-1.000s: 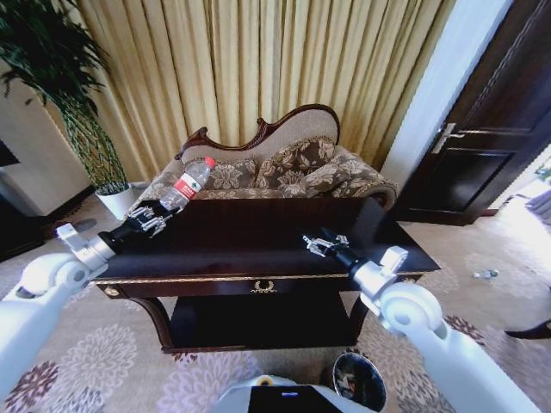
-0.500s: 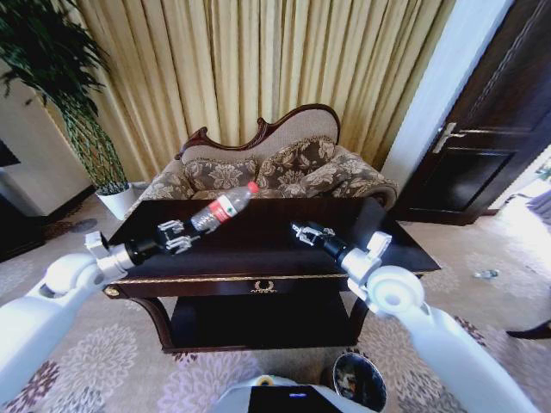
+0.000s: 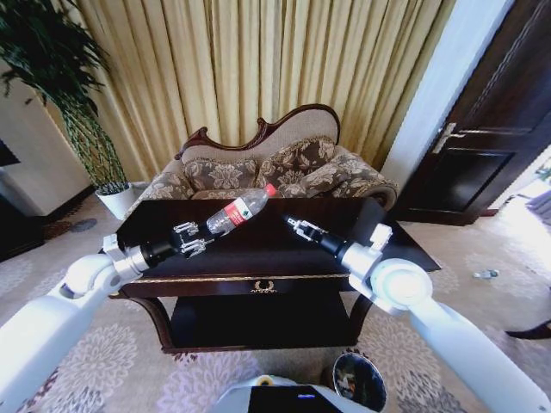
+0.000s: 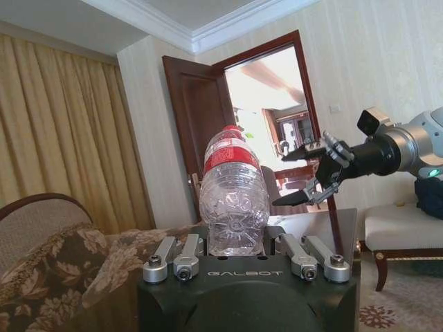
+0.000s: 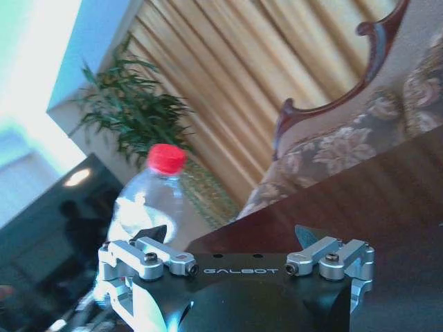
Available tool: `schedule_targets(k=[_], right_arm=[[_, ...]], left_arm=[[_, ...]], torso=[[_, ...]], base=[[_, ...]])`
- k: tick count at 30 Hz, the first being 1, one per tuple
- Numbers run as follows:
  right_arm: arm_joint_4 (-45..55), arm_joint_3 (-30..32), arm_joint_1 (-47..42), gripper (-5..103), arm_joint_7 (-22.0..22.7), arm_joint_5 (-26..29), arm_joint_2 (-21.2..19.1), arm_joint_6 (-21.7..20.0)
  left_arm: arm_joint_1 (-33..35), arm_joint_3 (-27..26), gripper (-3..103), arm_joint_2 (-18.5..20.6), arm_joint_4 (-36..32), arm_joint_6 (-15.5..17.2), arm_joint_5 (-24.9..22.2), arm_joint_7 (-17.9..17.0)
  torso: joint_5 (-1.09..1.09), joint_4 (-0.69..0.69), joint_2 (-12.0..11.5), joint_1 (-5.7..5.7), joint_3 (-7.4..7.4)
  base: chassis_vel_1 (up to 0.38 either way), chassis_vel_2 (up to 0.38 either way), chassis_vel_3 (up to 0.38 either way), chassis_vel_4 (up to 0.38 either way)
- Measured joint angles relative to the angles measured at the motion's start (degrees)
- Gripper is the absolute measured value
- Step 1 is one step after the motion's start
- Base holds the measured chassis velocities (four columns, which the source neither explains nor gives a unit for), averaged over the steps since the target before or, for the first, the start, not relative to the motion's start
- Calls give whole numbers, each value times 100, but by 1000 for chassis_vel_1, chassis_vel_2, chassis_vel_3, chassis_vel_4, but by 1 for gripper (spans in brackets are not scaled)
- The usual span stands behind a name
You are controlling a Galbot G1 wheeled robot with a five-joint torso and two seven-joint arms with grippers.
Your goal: Move to the front of the table and place the trash on the table into the trash bin.
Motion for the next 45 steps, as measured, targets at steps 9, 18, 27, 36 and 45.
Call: schedule_targets(k=[9,18,27,36,45], right_arm=[[306,39,-80,100,-320,61,1,-23],[270,3,-75,100,-539,-52,47,-138],[193,-166,64,100,-627,-286,137,-145],[183,-228,161,100,-704,-405,89,-188],[101,-543,270,90,-708,-837,127,-218]], left_arm=[[37,-34,39,-140,-186,18,120,-7],[64,76,39,-183,-413,131,146,31],[-43,365,39,-335,-568,250,342,26],[-133,508,39,-389,-569,274,426,15],[-148,509,39,-355,-554,259,389,58]], torso=[[-1,1,0,0,0],[-1,1,1,0,0],[0,1,0,0,0],[-1,0,0,0,0],[-1,1,0,0,0]], base=[[0,0,0,0],[0,0,0,0],[0,0,0,0],[0,0,0,0],[0,0,0,0]])
